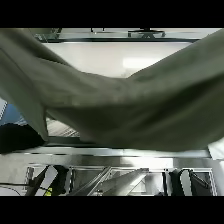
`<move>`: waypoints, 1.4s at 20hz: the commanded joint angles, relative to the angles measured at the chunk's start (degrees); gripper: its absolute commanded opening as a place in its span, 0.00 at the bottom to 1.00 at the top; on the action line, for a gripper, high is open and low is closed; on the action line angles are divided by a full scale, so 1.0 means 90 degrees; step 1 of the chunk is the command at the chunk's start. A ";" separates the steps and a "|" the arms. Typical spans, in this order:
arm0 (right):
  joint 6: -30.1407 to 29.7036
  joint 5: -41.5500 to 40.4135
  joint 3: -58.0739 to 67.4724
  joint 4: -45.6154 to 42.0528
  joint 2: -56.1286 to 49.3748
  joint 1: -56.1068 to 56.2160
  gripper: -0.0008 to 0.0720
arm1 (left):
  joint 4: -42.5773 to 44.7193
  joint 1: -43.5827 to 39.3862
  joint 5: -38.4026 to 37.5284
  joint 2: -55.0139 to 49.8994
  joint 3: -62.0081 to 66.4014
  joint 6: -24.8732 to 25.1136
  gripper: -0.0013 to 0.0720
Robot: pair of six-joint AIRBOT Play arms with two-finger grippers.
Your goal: Fold the shirts.
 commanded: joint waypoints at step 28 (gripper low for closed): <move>0.1671 0.0206 -0.0549 -0.5219 -0.7223 0.2805 0.04 | 0.7917 -0.4473 -0.0656 -0.6470 0.0182 -0.2234 0.03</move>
